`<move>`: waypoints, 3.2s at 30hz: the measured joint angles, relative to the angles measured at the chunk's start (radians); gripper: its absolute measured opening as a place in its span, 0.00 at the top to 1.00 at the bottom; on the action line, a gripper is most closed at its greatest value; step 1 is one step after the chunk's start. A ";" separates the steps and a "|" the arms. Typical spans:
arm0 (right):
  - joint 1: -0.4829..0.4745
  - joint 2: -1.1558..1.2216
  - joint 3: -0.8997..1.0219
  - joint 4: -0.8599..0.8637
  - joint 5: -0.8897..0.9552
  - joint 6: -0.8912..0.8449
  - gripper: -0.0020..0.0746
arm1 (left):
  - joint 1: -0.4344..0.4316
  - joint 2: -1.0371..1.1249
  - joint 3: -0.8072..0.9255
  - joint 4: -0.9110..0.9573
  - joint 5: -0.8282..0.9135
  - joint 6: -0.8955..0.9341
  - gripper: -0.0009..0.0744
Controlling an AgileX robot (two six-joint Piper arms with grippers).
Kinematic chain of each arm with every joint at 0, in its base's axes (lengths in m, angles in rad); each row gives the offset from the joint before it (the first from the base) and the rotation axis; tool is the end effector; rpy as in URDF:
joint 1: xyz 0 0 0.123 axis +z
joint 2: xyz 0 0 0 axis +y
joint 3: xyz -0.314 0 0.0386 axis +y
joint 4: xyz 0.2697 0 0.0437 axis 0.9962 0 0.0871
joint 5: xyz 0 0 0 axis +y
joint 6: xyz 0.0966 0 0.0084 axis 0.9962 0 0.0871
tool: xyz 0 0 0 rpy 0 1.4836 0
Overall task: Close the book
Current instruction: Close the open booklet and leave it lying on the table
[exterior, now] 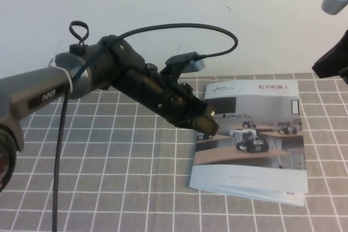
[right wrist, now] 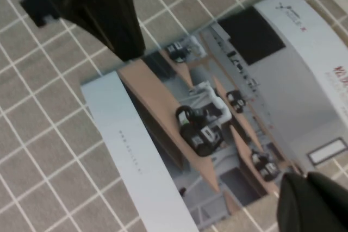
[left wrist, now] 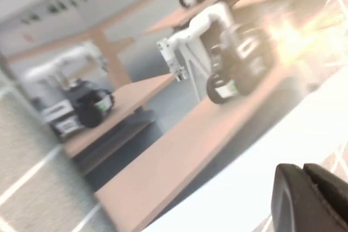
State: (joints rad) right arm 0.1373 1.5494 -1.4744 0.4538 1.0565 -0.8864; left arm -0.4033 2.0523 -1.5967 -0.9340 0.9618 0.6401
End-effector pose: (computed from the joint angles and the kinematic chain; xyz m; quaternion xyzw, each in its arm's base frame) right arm 0.3443 0.0849 0.3858 -0.4121 0.8476 0.1100 0.3157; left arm 0.4125 -0.2455 0.2399 0.2585 0.8739 -0.3821 0.1534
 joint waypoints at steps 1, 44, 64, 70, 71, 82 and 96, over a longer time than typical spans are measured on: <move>0.000 -0.016 0.000 -0.027 0.008 0.017 0.98 | 0.000 -0.017 0.000 0.025 -0.004 -0.007 0.99; -0.002 -1.214 1.083 -0.240 -0.304 0.315 0.98 | -0.003 -1.378 0.803 0.874 -0.318 -0.628 0.99; -0.002 -1.214 1.083 -0.221 -0.304 0.315 0.98 | 0.073 -1.568 0.905 0.849 -0.277 -0.630 0.99; -0.002 -1.214 1.083 -0.219 -0.304 0.315 0.98 | 0.206 -1.770 1.093 0.881 -0.321 -0.613 0.99; -0.002 -1.214 1.083 -0.219 -0.304 0.315 0.98 | 0.222 -1.794 1.140 0.885 -0.342 -0.601 0.99; -0.002 -1.214 1.083 -0.217 -0.304 0.315 0.98 | 0.344 -2.053 1.603 0.892 -0.692 -0.571 0.99; -0.002 -1.214 1.083 -0.215 -0.304 0.315 0.98 | 0.347 -2.063 1.616 0.882 -0.648 -0.569 0.99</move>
State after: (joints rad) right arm 0.1356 0.3358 -0.3915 0.2388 0.7522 -0.5711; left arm -0.0563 -0.0104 0.0194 -0.0518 0.3133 0.0713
